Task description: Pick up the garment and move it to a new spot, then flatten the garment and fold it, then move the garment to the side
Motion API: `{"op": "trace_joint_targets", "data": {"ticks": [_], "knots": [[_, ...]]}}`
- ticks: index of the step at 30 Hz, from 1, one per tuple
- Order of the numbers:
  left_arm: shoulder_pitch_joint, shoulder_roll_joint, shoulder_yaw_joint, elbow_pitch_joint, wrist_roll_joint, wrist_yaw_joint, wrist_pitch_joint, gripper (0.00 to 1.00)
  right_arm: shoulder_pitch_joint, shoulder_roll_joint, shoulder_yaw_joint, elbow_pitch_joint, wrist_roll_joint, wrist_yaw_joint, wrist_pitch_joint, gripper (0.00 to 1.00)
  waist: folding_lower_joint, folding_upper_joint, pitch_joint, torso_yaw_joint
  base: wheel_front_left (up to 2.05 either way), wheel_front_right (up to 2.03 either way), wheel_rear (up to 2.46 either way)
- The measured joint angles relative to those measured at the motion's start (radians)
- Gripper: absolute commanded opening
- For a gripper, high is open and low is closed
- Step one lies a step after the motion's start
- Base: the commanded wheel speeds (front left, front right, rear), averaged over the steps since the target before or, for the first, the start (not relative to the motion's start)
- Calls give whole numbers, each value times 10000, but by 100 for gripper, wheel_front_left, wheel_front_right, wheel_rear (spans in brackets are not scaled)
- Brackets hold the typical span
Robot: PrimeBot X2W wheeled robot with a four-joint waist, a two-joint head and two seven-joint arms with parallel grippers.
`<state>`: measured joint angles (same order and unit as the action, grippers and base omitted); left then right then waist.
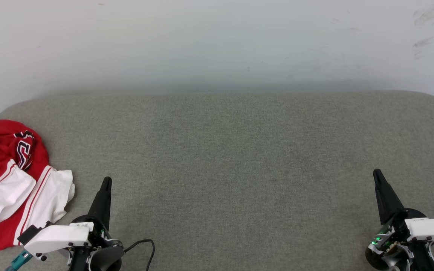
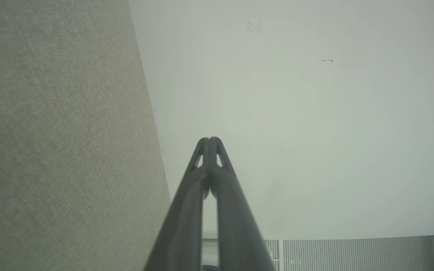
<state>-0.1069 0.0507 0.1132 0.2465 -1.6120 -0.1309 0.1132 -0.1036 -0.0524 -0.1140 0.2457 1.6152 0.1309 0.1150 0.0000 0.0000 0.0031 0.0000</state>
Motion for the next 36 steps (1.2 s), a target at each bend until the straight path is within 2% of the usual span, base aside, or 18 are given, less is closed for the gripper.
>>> {"op": "trace_joint_targets", "data": {"ticks": [28,29,36], "knots": [[0,0,2,0,0,0,0,0,0,0,0,0,0,0,0,0,0,0,0,0,0,0,0],[0,0,-2,0,0,0,0,100,0,0,0,0,0,0,0,100,0,0,0,0,0,0,0],[359,-35,-86,270,75,2,-153,100,376,10,69,337,-63,-2,-138,100,0,0,6,1,0,0,0]]}}
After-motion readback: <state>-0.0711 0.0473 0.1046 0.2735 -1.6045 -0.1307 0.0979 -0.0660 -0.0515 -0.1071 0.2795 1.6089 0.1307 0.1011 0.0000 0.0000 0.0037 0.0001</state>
